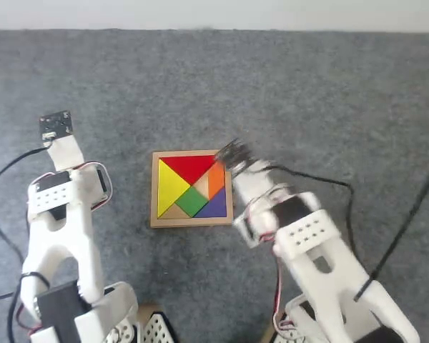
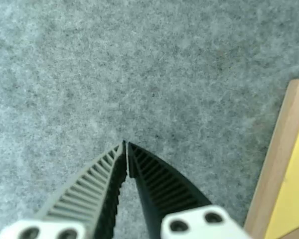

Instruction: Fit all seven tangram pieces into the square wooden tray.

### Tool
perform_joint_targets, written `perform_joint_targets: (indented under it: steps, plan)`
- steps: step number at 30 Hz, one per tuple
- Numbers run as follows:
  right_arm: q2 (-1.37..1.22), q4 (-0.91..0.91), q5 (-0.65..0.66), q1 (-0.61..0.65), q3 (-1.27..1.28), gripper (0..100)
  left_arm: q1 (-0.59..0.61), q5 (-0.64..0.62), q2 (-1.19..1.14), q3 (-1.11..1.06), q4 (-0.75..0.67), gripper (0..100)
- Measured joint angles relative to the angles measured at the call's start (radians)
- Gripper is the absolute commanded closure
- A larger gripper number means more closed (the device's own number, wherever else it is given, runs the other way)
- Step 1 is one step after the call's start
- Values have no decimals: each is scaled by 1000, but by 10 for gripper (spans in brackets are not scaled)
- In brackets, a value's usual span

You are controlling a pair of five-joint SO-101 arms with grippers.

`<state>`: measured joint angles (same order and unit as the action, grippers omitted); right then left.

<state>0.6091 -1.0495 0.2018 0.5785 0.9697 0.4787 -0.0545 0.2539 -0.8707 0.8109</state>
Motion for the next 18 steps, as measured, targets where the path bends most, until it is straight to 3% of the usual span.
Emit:
perform_joint_targets:
  steps: [9, 18]
  plan:
    - [-175, 241, 51, -138, 66, 807, 0, 0, 0, 0, 0, 987]
    - [-301, 288, 57, -150, 64, 812, 0, 0, 0, 0, 0, 987]
